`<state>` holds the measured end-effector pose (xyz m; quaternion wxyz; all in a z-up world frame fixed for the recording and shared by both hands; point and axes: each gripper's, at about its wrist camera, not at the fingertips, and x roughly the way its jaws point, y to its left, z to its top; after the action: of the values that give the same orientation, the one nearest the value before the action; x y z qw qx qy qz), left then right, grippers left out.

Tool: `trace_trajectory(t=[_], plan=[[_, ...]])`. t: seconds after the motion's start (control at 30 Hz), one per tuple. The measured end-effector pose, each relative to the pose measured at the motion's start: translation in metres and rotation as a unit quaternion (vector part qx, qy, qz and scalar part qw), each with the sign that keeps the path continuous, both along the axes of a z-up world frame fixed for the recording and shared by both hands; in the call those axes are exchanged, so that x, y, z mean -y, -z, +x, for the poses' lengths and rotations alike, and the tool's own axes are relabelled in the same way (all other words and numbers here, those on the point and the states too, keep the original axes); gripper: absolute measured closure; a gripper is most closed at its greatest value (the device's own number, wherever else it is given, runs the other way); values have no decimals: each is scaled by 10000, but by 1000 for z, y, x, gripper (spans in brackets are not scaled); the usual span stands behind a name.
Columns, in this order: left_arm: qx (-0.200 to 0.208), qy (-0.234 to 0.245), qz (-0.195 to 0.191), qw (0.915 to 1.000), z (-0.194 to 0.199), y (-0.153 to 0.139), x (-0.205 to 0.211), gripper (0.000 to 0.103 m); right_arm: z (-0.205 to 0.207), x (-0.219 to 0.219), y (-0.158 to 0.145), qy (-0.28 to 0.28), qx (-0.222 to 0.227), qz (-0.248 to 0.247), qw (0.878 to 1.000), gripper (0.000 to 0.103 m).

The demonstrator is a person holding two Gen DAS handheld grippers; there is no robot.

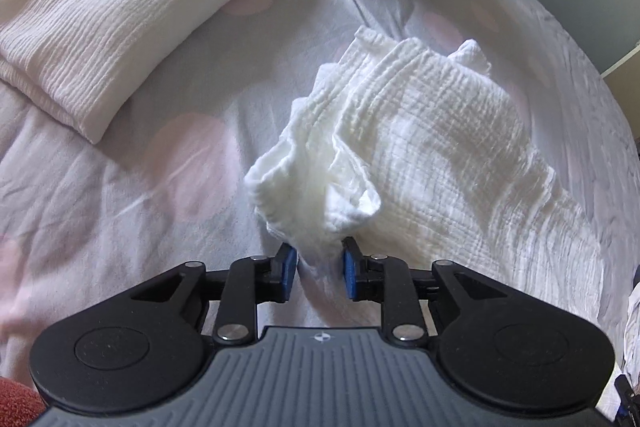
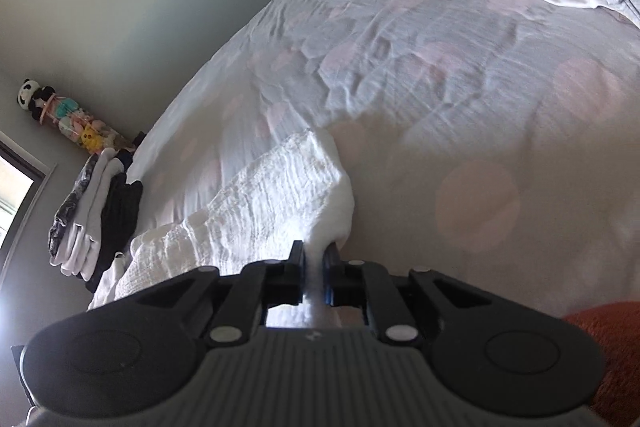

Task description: Fold clothes

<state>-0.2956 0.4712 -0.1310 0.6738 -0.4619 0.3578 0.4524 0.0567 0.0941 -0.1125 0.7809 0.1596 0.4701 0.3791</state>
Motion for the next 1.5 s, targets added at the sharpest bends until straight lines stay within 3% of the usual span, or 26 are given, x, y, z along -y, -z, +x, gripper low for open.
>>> trace_trajectory(t=[0.03,0.1,0.17,0.23,0.33,0.43,0.6,0.73,0.83,0.93,1.03,1.1,1.17,1.3,1.43,1.5], plan=[[-12,-24,-14,10000,-2,-1,0,68,0,2,-1,75,64,46,9999,87],[-19,-76,38,10000,-5,-7,1,57,0,6,-3,192,162,134,9996,66],[0,-131,225,9997,-7,-19,4,47,-1,5,-4,116,203,189,9995,64],[119,-121,479,9987,-8,-32,6,46,-5,-1,-7,-69,415,148,9990,64],[369,-31,887,9954,-6,-49,7,38,-20,-15,-18,-453,1014,-66,9938,50],[517,310,1353,9890,7,-58,4,32,-38,-32,-29,-894,1671,-254,9815,31],[491,857,1840,9780,34,-57,-11,32,-66,-53,-44,-1390,2774,231,9504,9],[400,1277,2184,9666,59,-48,-24,30,-61,-82,-36,-1407,2690,269,9524,9],[330,1553,2377,9583,73,-38,-31,27,-52,-110,-20,-1328,2491,-75,9593,10],[276,1694,2490,9532,77,-21,-38,27,-43,-132,1,-1282,2291,-303,9644,11],[120,1800,2648,9473,76,-6,-44,27,-35,-144,19,-1286,1904,-212,9730,11],[30,1880,2730,9434,76,2,-50,23,-34,-152,25,-1329,1873,-216,9730,11],[-31,1866,2707,9444,78,7,-58,16,-34,-159,31,-1397,1868,-219,9722,11],[67,1729,2358,9563,74,19,-69,15,-34,-178,48,-1771,1672,-453,9688,11],[-28,1851,2397,9530,75,24,-67,13,-33,-186,58,-1955,1506,-589,9673,10],[-15,1911,2429,9511,77,24,-64,21,-31,-187,60,-1967,1448,-577,9680,9]])
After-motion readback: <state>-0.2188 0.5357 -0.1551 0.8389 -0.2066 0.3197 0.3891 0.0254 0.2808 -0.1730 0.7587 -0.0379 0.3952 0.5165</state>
